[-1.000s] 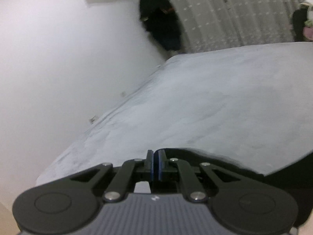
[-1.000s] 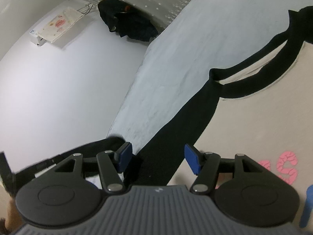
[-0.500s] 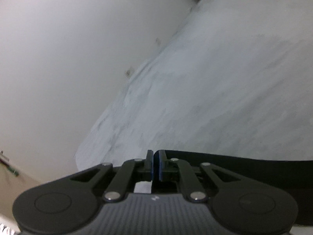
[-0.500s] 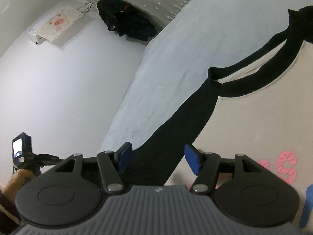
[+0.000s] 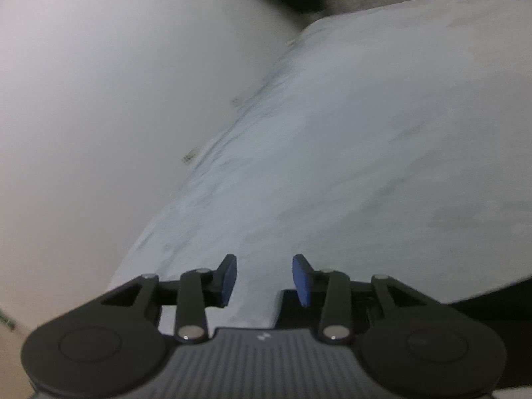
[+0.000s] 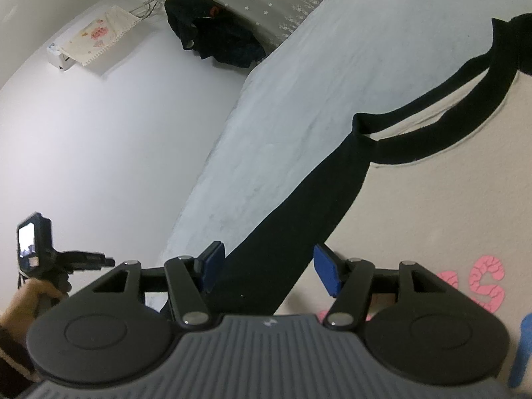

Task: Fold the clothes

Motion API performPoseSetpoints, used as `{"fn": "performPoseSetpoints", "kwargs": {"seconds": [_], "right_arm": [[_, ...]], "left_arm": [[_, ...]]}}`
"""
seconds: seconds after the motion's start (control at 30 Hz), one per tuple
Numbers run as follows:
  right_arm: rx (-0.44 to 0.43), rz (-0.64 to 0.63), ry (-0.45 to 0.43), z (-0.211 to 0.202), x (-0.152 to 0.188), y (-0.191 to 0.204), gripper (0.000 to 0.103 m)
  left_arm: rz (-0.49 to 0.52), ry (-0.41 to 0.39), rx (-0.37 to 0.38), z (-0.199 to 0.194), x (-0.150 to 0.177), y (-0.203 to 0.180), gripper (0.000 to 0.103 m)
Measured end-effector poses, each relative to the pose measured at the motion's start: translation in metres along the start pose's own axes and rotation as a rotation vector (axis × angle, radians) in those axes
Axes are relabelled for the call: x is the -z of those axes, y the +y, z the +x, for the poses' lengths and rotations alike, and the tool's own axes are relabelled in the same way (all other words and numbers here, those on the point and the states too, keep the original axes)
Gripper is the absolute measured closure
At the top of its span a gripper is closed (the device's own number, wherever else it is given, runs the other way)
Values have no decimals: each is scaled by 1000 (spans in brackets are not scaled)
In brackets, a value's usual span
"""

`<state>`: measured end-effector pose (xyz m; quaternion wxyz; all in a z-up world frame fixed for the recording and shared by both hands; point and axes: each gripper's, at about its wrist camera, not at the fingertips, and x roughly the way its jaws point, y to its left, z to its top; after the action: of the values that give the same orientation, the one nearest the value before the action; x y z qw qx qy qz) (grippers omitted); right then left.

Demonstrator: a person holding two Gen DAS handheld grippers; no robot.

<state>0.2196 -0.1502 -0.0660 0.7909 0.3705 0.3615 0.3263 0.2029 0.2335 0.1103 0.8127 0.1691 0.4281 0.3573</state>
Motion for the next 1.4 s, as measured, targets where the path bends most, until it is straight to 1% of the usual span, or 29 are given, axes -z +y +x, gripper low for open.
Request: {"fn": "performPoseSetpoints", "kwargs": {"seconds": [0.1,0.2,0.27,0.3,0.4,0.47,0.57,0.6,0.7,0.77,0.87,0.9,0.93,1.0,1.07,1.1,1.13,1.2,1.23,1.27,1.3,1.33,1.37,1.4], "right_arm": [[7,-8,0,1,1,1,40],[25,-30,-6,1,2,4,40],[41,-53,-13,0,3,7,40],[53,-68,-20,-1,3,9,40],[105,-133,-49,-9,2,19,40],[136,-187,-46,-14,3,30,40],[157,-283,-23,-13,1,53,40],[158,-330,-12,-8,-2,64,40],[147,-512,60,31,-12,97,40],[125,-642,127,66,-12,111,40],[91,-847,214,117,-2,124,40],[85,-885,250,135,1,125,40],[90,-886,285,152,2,123,40],[111,-887,330,177,7,119,44],[127,-902,389,194,16,113,63],[131,-917,404,198,20,112,62],[133,-939,399,200,25,111,64],[120,-941,393,198,28,113,94],[115,-936,378,196,27,115,100],[123,-937,338,193,27,118,100],[148,-945,271,187,26,121,100],[166,-936,229,184,26,121,100],[179,-907,215,184,25,119,100],[191,-896,219,186,26,116,100]], "left_arm": [[11,-47,111,-24,3,-30,63],[-70,-88,255,-45,17,-54,63],[-126,-116,329,-52,31,-69,63],[-153,-133,354,-55,40,-76,63],[-234,-142,412,-46,71,-98,63],[-227,-175,466,-39,89,-109,65],[-156,-245,470,-36,116,-118,70],[-143,-272,473,-37,125,-118,70],[-128,-334,550,-20,146,-105,70],[-110,-338,610,0,151,-97,70],[-156,-348,696,12,164,-84,70],[-167,-345,708,17,163,-83,70],[-176,-342,719,21,163,-83,70],[-192,-342,737,30,163,-82,70],[-220,-338,763,40,164,-81,70],[-232,-334,776,43,165,-79,70],[-245,-330,789,45,165,-77,70],[-261,-326,806,51,165,-76,70],[-265,-326,809,52,166,-76,70],[-269,-327,811,54,167,-76,70],[-279,-325,815,57,167,-76,70],[-283,-323,814,57,168,-77,70],[-287,-322,812,56,169,-78,70],[-290,-321,810,55,170,-79,70]]}}
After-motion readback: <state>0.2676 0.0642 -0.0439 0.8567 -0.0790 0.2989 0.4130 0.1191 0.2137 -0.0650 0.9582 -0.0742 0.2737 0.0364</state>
